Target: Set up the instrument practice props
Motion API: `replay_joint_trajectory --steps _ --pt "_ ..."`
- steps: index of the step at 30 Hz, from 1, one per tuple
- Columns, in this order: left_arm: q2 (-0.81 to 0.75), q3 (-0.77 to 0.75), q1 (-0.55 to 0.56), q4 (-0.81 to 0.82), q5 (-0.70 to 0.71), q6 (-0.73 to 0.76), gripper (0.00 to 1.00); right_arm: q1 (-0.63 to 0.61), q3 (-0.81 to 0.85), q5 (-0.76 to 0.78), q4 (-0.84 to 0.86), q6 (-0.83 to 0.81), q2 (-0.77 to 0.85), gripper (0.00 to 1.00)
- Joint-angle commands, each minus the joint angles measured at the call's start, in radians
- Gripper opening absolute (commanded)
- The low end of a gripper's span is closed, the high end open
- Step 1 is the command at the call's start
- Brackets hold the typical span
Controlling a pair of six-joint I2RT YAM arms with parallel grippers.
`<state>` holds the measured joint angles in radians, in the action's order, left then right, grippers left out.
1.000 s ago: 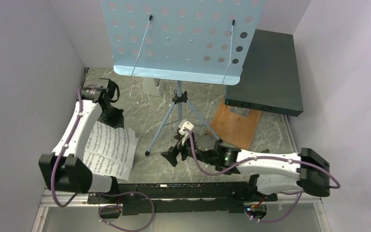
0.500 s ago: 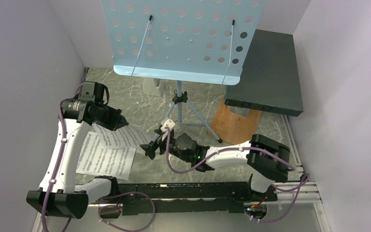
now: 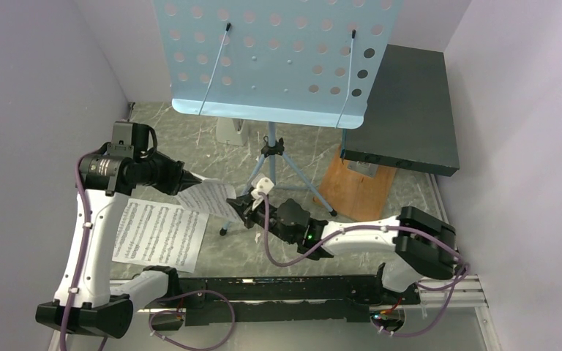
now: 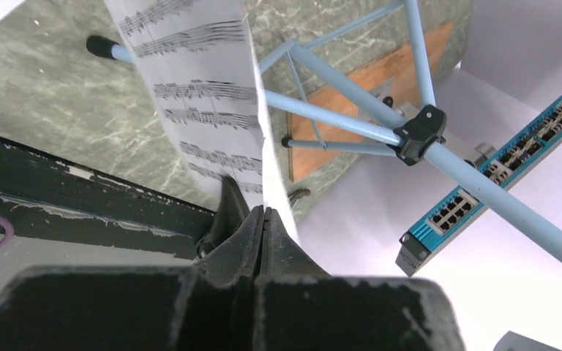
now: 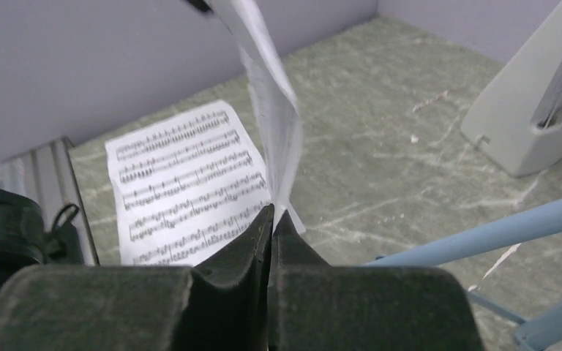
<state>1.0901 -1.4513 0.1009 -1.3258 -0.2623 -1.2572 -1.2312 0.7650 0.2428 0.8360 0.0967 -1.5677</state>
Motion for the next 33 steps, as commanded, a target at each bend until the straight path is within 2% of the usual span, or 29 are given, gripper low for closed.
replay_joint_trajectory --steps 1,3,4,5,8,9,11,14,16,20,21,24,26,27,29,33 --pt "-0.007 0.012 -0.004 0.034 -0.095 0.017 0.0 0.002 -0.025 -0.016 -0.001 -0.039 0.118 0.0" --pt "-0.009 0.008 -0.004 0.047 -0.089 0.019 0.0 0.014 -0.044 -0.036 -0.005 -0.033 0.147 0.0" --pt "-0.013 0.009 -0.004 0.066 -0.092 0.027 0.04 0.022 -0.044 -0.056 -0.03 -0.025 0.165 0.0" --pt "-0.017 0.014 -0.004 0.093 -0.097 0.041 0.14 0.031 -0.036 -0.078 -0.069 -0.018 0.183 0.0" --pt "-0.026 0.028 -0.004 0.148 -0.084 0.117 0.7 0.073 0.003 -0.209 -0.249 -0.027 0.253 0.0" --pt "-0.032 0.03 -0.005 0.165 -0.073 0.165 0.83 0.093 0.02 -0.285 -0.327 -0.029 0.279 0.0" --pt "-0.057 0.041 -0.005 0.196 -0.043 0.257 0.98 0.148 0.045 -0.439 -0.478 -0.017 0.343 0.0" --pt "-0.12 0.075 -0.005 0.291 -0.016 0.412 0.99 0.223 0.071 -0.647 -0.698 -0.015 0.417 0.0" --pt "-0.163 0.09 -0.005 0.335 0.016 0.53 0.99 0.245 0.089 -0.72 -0.865 -0.035 0.464 0.0" --pt "-0.269 0.173 -0.005 0.502 -0.076 0.809 0.99 0.272 0.151 -0.889 -1.104 -0.073 0.533 0.0" --pt "-0.302 0.213 -0.004 0.572 -0.163 0.857 0.99 0.275 0.17 -0.921 -1.15 -0.085 0.547 0.0" --pt "-0.359 0.329 -0.004 0.771 -0.569 0.934 0.99 0.276 0.231 -1.004 -1.272 -0.148 0.575 0.0" --pt "-0.351 0.39 -0.004 0.914 -0.87 0.905 1.0 0.279 0.27 -1.024 -1.322 -0.166 0.585 0.0" --pt "-0.343 0.428 -0.003 1.008 -0.989 0.845 1.0 0.281 0.287 -1.04 -1.338 -0.176 0.586 0.0" --pt "-0.338 0.487 -0.001 1.176 -1.096 0.72 0.99 0.285 0.323 -1.08 -1.367 -0.193 0.576 0.0" --pt "-0.355 0.474 0.058 1.115 -1.157 0.78 1.0 0.289 0.385 -1.097 -1.4 -0.211 0.541 0.0"
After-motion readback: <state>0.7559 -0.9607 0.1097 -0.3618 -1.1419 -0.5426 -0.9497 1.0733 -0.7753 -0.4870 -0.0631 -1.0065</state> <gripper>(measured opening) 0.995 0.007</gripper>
